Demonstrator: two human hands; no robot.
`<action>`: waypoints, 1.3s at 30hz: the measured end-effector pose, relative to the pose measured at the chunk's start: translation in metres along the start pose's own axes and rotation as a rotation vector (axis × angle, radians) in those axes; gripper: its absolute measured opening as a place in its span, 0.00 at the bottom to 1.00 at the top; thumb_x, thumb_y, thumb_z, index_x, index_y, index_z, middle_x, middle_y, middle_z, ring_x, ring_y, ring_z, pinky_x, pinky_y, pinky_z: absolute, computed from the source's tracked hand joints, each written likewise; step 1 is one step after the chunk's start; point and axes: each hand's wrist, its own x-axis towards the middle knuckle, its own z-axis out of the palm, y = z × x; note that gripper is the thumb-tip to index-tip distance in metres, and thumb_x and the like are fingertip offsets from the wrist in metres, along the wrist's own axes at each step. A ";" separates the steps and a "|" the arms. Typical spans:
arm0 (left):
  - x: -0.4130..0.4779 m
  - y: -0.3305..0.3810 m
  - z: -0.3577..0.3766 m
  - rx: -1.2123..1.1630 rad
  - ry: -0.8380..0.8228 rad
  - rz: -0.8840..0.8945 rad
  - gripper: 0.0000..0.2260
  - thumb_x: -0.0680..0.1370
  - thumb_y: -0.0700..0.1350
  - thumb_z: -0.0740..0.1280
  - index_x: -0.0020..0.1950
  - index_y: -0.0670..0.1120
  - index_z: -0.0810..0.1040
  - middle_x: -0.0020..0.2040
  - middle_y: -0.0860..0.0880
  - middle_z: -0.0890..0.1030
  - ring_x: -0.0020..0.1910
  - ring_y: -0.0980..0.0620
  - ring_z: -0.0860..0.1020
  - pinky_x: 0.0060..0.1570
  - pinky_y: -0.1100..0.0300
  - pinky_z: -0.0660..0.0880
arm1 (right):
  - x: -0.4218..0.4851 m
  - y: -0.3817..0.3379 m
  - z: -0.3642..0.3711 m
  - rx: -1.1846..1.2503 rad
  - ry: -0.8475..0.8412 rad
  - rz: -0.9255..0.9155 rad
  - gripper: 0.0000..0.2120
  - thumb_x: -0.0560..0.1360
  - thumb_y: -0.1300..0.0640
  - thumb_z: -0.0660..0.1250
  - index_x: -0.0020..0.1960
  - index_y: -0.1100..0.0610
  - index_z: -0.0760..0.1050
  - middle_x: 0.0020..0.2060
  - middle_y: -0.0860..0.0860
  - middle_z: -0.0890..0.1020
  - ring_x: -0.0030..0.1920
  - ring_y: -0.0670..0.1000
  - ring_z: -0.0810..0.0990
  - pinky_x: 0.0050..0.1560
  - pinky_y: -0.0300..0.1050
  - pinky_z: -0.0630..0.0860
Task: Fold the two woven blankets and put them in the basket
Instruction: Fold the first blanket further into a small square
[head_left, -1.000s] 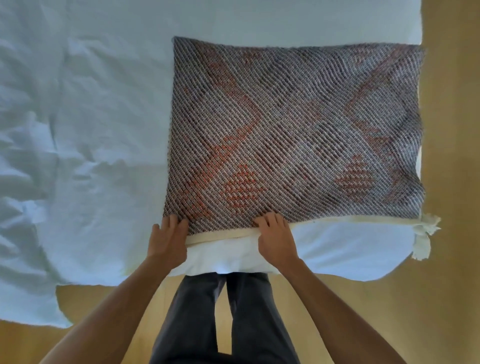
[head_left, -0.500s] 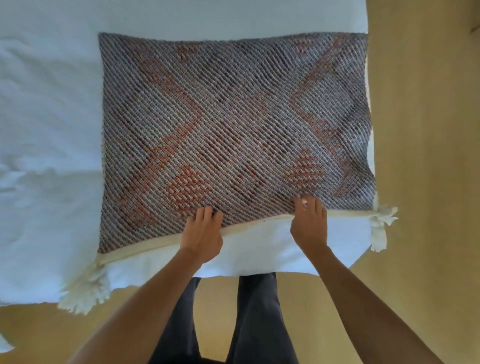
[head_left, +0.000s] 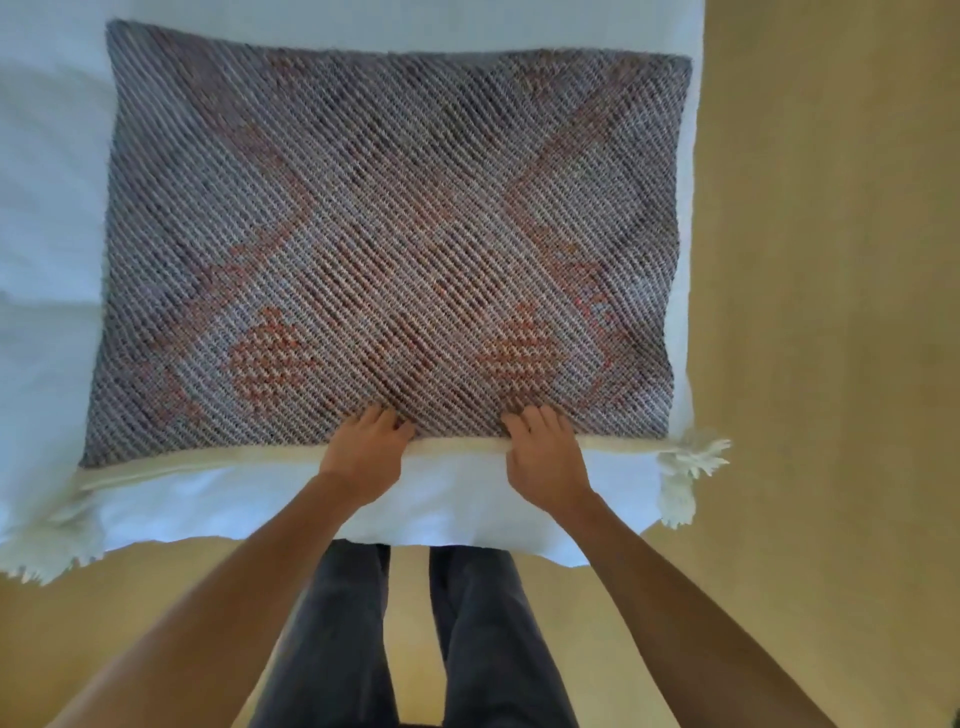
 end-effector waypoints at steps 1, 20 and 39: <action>0.002 0.008 -0.002 -0.018 0.002 0.019 0.17 0.76 0.40 0.58 0.64 0.45 0.71 0.61 0.46 0.74 0.60 0.46 0.71 0.60 0.51 0.69 | -0.005 0.005 -0.001 0.005 -0.012 0.016 0.17 0.59 0.63 0.68 0.48 0.59 0.76 0.41 0.55 0.77 0.41 0.57 0.75 0.42 0.48 0.74; 0.082 0.131 -0.041 0.194 -0.094 0.245 0.19 0.77 0.41 0.59 0.67 0.45 0.64 0.62 0.43 0.67 0.60 0.44 0.68 0.56 0.52 0.69 | -0.067 0.123 -0.012 0.016 -0.078 0.522 0.19 0.53 0.71 0.73 0.41 0.61 0.72 0.33 0.57 0.74 0.27 0.56 0.74 0.25 0.45 0.71; 0.137 0.177 -0.092 -0.250 0.049 0.052 0.16 0.78 0.45 0.57 0.64 0.42 0.69 0.59 0.43 0.71 0.59 0.45 0.70 0.57 0.48 0.73 | -0.011 0.126 -0.046 0.809 -0.044 0.952 0.09 0.69 0.64 0.64 0.48 0.60 0.68 0.42 0.53 0.77 0.44 0.57 0.78 0.41 0.49 0.75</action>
